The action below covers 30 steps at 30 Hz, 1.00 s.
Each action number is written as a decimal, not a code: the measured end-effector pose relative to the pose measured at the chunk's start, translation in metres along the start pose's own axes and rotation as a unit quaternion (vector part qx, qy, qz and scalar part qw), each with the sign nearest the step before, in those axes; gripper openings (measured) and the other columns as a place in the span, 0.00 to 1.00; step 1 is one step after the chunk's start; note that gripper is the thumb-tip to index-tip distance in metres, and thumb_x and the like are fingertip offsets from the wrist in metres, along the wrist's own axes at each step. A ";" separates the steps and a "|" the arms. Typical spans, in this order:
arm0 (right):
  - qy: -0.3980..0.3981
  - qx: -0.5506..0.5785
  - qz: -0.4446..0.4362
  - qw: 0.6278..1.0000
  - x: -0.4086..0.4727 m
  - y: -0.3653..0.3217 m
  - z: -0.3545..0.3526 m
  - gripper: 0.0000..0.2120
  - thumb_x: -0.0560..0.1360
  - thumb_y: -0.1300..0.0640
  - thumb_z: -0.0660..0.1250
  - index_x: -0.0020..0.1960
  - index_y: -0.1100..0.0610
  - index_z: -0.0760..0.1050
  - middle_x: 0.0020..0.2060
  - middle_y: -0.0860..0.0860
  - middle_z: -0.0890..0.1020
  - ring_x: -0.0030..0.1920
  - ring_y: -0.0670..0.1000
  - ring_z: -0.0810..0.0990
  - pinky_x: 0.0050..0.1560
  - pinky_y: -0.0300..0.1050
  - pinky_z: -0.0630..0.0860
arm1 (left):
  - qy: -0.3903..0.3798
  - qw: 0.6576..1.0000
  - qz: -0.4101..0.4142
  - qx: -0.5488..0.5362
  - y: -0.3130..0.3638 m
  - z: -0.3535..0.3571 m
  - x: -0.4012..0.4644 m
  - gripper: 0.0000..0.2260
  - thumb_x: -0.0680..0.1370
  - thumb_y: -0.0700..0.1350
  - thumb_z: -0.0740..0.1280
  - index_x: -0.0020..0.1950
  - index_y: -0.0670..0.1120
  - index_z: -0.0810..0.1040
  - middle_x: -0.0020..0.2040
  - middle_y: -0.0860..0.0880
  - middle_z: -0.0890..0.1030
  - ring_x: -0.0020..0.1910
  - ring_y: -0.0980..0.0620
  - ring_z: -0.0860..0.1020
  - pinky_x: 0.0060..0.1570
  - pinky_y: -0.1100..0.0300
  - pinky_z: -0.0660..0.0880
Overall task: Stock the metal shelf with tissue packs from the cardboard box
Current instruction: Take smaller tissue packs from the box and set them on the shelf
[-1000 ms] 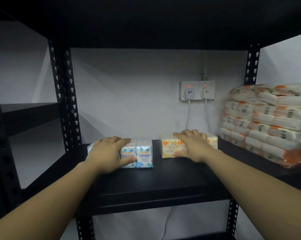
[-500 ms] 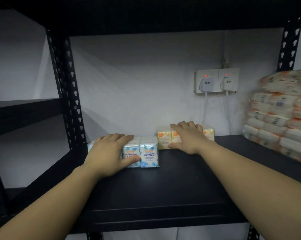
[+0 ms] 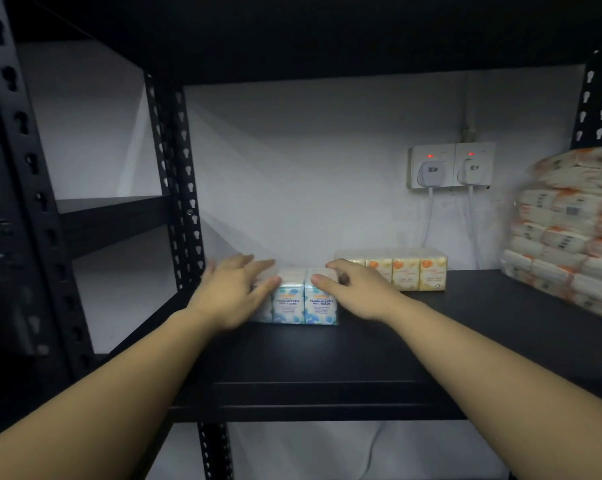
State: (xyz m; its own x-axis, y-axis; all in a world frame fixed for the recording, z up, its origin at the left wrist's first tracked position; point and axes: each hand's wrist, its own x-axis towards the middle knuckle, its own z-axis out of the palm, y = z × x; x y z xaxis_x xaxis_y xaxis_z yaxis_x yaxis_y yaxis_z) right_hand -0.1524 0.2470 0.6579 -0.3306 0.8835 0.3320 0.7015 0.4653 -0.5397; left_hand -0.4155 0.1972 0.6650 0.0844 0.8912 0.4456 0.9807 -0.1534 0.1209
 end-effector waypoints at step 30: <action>-0.065 0.116 -0.108 0.985 -0.026 -0.045 0.019 0.08 0.80 0.48 0.70 0.52 0.49 0.86 0.46 0.43 0.87 0.48 0.40 0.83 0.50 0.39 0.75 | -0.087 0.927 -0.163 -0.327 -0.001 -0.046 -0.043 0.38 0.61 0.69 0.80 0.62 0.48 0.77 0.55 0.51 0.84 0.52 0.52 0.84 0.56 0.49 0.82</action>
State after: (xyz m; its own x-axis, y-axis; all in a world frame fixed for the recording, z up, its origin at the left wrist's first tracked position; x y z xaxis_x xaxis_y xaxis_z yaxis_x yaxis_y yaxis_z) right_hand -0.1872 0.2040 0.6589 -0.5460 0.7544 0.3644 0.4478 0.6303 -0.6342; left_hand -0.4282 0.1394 0.6868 -0.1154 0.9823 0.1477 0.6466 -0.0386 0.7619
